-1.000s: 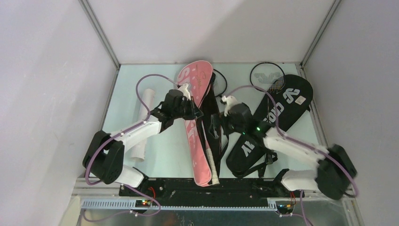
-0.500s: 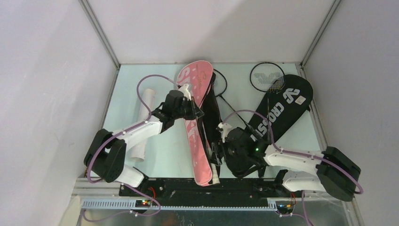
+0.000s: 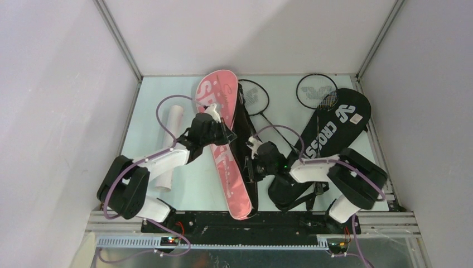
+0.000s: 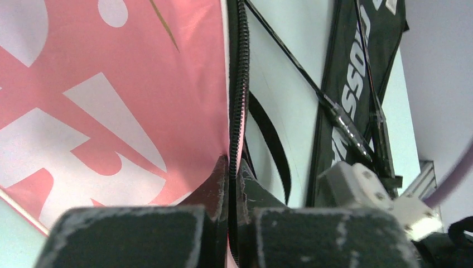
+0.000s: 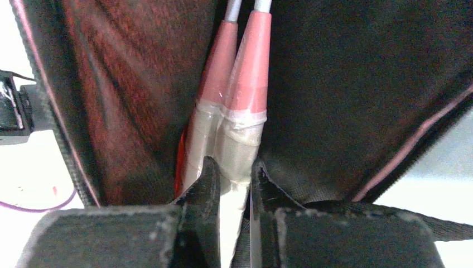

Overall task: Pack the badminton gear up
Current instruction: Place the racket in the racket bag.

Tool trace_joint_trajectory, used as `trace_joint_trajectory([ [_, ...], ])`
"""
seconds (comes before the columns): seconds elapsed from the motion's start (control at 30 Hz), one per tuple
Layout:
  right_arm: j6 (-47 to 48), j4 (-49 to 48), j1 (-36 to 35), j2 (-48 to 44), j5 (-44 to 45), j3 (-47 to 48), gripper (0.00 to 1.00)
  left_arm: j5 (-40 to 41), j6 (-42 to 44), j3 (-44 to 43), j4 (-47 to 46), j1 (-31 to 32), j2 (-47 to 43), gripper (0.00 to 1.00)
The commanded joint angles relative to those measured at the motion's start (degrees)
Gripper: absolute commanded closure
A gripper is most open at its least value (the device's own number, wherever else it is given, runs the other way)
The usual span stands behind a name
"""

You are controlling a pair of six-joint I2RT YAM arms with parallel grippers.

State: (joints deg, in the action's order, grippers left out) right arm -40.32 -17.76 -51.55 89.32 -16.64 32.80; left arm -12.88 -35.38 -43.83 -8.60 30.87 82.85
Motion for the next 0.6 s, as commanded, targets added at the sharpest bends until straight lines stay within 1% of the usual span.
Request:
trace_joint_trajectory([
  [0.0, 2.49, -11.95, 3.64, 6.71, 1.35, 10.79, 1.0, -6.21, -4.03, 4.36, -4.9, 1.12, -5.75, 1.0],
  [0.03, 2.36, -12.26, 3.99, 8.96, 1.26, 11.93, 1.0, -6.07, -4.45, 5.02, -5.05, 1.12, -7.3, 1.0],
  [0.1, 2.7, -12.77, 4.23, 11.67, -0.92, 15.08, 0.96, -5.08, -3.85, 6.0, -4.14, 1.16, -9.53, 1.0],
  [0.17, 3.92, -13.72, 4.13, 12.37, -4.55, 15.49, 0.83, -2.27, -1.76, 5.32, -0.79, 1.08, -11.5, 1.0],
  [0.2, 4.67, -13.1, 4.15, 12.15, -7.0, 15.51, 0.67, 0.46, -1.12, 4.26, 2.01, 1.11, -12.11, 1.0],
  [0.23, 6.53, -10.21, 4.24, 10.84, -7.66, 15.49, 0.6, 1.57, 0.13, 3.79, 3.07, 1.11, -13.24, 1.0],
  [0.27, 7.69, -8.09, 4.34, 9.67, -7.47, 15.47, 0.48, 3.66, 0.77, 3.21, 4.23, 1.07, -13.81, 1.0],
  [0.3, 10.54, -3.65, 4.3, 7.1, -6.84, 15.46, 0.37, 4.54, 1.15, 3.05, 4.44, 1.01, -14.88, 1.0],
  [0.33, 11.85, -1.25, 4.24, 5.39, -4.34, 15.37, 0.34, 5.74, 1.3, 2.77, 4.53, 0.81, -15.33, 1.0],
  [0.37, 15.04, 3.27, 3.8, 1.9, -0.51, 14.95, 0.26, 6.99, 1.48, 2.6, 4.63, 0.66, -16.18, 1.0],
  [0.4, 16.29, 5.51, 3.55, -0.07, 1.65, 14.72, 0.23, 7.43, 1.6, 2.28, 4.97, 0.43, -16.51, 1.0],
  [0.43, 18.31, 10.19, 3.03, -3.68, 7.62, 14.24, 0.19, 8.53, 1.86, 2.1, 5.52, 0.34, -17.16, 1.0],
  [0.47, 18.86, 12.35, 2.81, -6.52, 11.21, 14.06, 0.18, 9.08, 2.01, 1.89, 5.7, 0.2, -17.39, 1.0],
  [0.5, 19.37, 15.99, 2.71, -7.66, 17.09, 13.61, 0.15, 9.93, 2.0, 1.9, 5.83, 0.18, -17.93, 1.0],
  [0.57, 19.28, 20.66, 3.36, -9.88, 24.15, 12.43, 0.12, 10.38, 1.75, 2.37, 5.37, 0.08, -18.51, 1.0],
])
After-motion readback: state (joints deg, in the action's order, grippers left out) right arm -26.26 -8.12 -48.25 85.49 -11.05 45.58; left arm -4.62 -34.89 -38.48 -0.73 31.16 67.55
